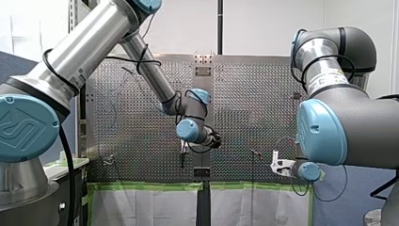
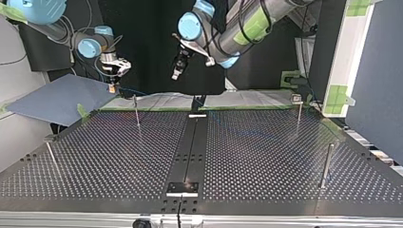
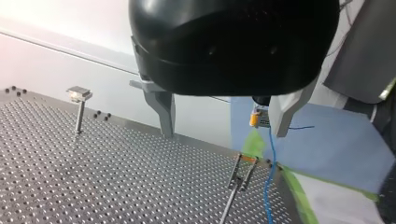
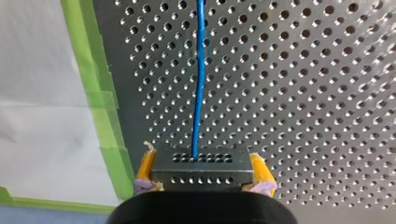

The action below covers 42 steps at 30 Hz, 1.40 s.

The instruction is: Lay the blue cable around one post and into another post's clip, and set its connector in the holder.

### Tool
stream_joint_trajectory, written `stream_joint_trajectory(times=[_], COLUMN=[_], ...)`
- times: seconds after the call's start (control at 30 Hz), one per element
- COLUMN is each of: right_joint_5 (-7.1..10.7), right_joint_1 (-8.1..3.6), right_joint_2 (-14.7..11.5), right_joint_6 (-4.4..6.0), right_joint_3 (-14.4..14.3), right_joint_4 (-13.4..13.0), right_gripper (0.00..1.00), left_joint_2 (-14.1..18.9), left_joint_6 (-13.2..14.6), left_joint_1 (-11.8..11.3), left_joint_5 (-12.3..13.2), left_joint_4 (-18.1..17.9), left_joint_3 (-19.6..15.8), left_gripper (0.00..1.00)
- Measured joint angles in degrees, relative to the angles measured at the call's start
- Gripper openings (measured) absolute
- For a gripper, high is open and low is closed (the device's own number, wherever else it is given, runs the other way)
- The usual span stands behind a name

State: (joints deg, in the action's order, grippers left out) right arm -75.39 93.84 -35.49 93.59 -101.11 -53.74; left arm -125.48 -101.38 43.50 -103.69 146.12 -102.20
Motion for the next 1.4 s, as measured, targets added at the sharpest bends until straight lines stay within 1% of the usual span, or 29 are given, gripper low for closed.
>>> stream_joint_trajectory(times=[0.1, 0.23, 0.33, 0.47, 0.53, 0.6, 0.67, 0.8, 0.87, 1.03, 1.17, 1.33, 1.4], right_joint_5=[0.1, 0.18, 0.19, 0.1, -0.09, -0.66, -1.34, -2.89, -3.01, -2.13, -1.5, -0.16, 0.37], right_joint_1=[0.22, 0.36, 0.43, 0.43, 0.38, 0.22, 0.0, -0.5, -0.58, -0.66, -0.54, -0.26, -0.22], right_joint_2=[0.0, 0.0, 0.0, 0.0, 0.0, 0.0, 0.0, 0.0, 0.0, 0.0, 0.0, 0.0, 0.0], right_joint_6=[-0.64, -1.32, -2.18, -3.07, -3.75, -4.57, -5.06, -5.49, -5.69, -6.53, -6.7, -6.74, -6.74], right_joint_3=[0.0, 0.0, 0.0, 0.0, -0.1, -0.3, -0.6, -1.6, -1.8, -1.9, -2.0, -2.0, -2.0], right_joint_4=[-0.5, -1.0, -1.2, -1.8, -1.9, -1.8, -1.9, -3.2, -3.6, -3.9, -3.9, -4.1, -4.1], right_gripper=[0.0, 0.0, 0.0, 0.0, 0.0, 0.0, 0.0, 0.0, 0.0, 0.0, 0.0, 0.0, 0.0], left_joint_2=[-1.6, -3.9, -5.4, -7.0, -7.9, -8.7, -9.6, -11.5, -12.6, -15.3, -17.5, -20.4, -21.3], left_joint_6=[0.0, -0.1, -0.2, -0.5, -0.6, -0.7, -0.9, -1.5, -1.8, -2.3, -2.4, -2.4, -2.4], left_joint_1=[0.1, 0.3, 0.5, 1.3, 1.6, 1.8, 1.9, 2.2, 2.3, 2.4, 2.4, 2.6, 2.6], left_joint_5=[-0.2, -1.8, -2.9, -4.2, -5.0, -5.8, -6.5, -7.1, -7.3, -7.4, -7.3, -7.4, -7.5], left_joint_4=[-1.6, -3.9, -5.4, -7.0, -8.0, -8.7, -9.6, -11.5, -12.6, -15.3, -17.5, -20.4, -21.0], left_joint_3=[1.6, 3.9, 5.4, 6.4, 6.6, 6.7, 6.7, 6.7, 6.8, 6.7, 6.8, 7.0, 7.2], left_gripper=[1.0, 1.0, 1.0, 1.0, 1.0, 1.0, 1.0, 1.0, 1.0, 1.0, 1.0, 1.0, 1.0])
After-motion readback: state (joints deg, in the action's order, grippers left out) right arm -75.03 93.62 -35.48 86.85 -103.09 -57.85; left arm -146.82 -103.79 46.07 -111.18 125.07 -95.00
